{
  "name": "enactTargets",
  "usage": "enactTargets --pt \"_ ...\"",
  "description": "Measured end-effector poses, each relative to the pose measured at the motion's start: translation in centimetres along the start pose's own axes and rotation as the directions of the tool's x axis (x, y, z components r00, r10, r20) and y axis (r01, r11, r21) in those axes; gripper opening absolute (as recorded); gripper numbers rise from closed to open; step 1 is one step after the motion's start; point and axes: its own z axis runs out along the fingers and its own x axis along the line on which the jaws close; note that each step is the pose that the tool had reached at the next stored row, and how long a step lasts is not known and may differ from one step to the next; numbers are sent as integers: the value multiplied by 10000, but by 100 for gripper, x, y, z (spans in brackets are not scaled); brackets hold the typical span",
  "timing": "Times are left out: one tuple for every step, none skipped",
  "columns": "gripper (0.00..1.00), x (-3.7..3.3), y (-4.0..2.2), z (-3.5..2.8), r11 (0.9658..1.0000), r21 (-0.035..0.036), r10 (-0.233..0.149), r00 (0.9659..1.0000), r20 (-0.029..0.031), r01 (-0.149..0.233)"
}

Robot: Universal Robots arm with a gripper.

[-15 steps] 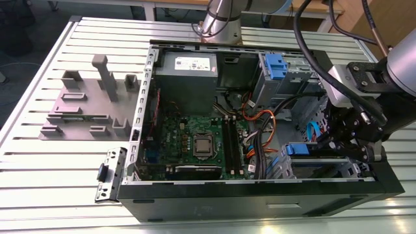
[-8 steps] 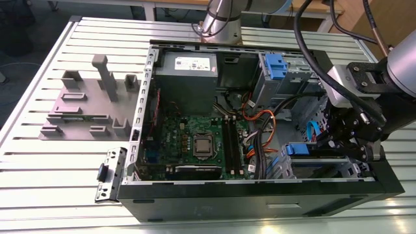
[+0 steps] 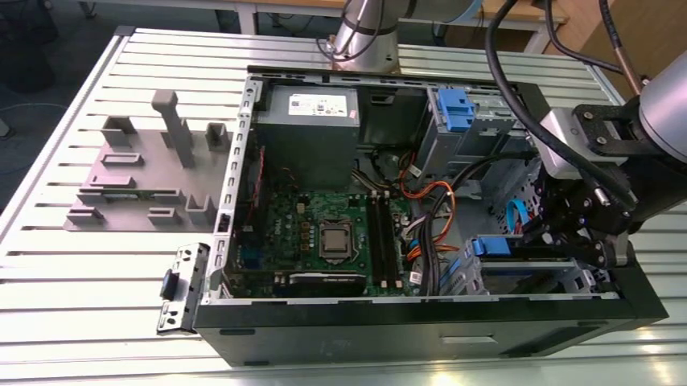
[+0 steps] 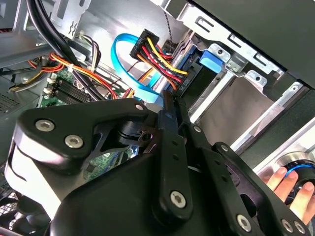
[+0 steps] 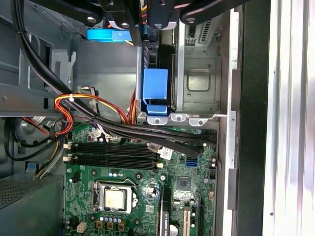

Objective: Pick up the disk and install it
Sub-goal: 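Insert the second disk wire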

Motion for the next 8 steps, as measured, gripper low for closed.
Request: enactTargets --pt "16 1 -1 1 10000 -2 0 10000 -3 0" --pt "16 2 -2 3 10000 -4 0 10000 -4 0" --pt "16 2 -3 6 10000 -5 0 10000 -3 0" --pt "16 3 -5 9 10000 -7 0 10000 -3 0" --pt "16 3 -6 12 10000 -9 1 10000 -1 -1" --pt "16 4 -7 15 10000 -11 1 10000 -1 -1" --pt "16 5 -8 17 10000 -13 2 10000 -2 -2" --pt "16 5 -8 20 10000 -14 2 10000 -1 -2"
